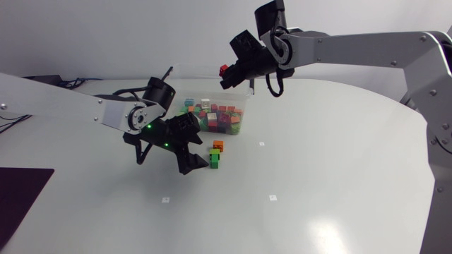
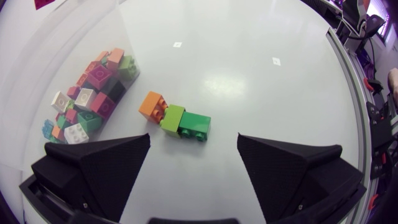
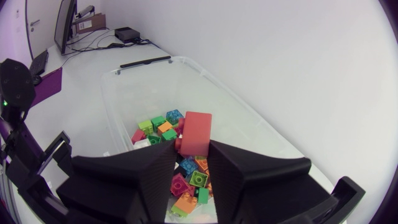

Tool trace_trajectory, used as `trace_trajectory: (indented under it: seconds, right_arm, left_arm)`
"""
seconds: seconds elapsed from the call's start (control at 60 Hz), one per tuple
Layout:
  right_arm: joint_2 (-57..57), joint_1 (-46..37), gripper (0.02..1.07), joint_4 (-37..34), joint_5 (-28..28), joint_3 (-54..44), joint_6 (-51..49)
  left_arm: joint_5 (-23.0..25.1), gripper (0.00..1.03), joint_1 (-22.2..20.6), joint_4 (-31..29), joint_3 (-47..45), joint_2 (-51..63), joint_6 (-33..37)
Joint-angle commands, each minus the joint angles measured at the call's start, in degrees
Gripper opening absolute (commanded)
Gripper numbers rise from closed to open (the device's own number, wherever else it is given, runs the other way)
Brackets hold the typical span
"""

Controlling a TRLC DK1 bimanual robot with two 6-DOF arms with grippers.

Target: Place the duplo bricks in the container

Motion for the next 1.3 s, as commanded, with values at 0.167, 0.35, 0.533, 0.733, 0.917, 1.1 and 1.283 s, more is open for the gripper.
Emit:
trace_trajectory:
  seconds: [0.167,0.35,0.533,0.733,0.917,1.1,1.283]
  right_arm:
    - [-2.0,-0.17,0.98,0.03,0.42,-1.3,1.4]
    - [-7.62,0.53,0.98,1.26,-0.11,-8.5,0.79]
    - [-13.25,0.79,0.98,3.11,-0.64,-16.42,0.0]
    - [-17.56,0.53,0.98,4.08,-1.25,-22.3,-0.62]
    - [-19.49,0.44,0.98,4.78,-1.43,-25.56,-0.71]
    - [-21.51,0.88,0.98,5.4,-1.69,-28.1,-0.71]
    - [-23.0,1.85,0.98,5.4,-1.69,-29.95,-0.79]
  left_arm:
    - [0.65,0.97,0.42,3.15,0.5,4.81,5.25]
    - [3.02,0.97,1.04,5.96,1.64,7.45,6.92]
    - [3.64,0.98,0.95,11.58,2.69,10.96,7.09]
    - [4.08,0.98,-0.02,13.08,3.84,12.81,8.06]
    - [4.08,0.97,-1.69,13.08,3.92,13.95,8.68]
    - [4.08,0.96,-2.48,11.58,4.98,14.83,7.71]
    - [4.08,0.86,-2.48,7.63,5.68,14.74,8.32]
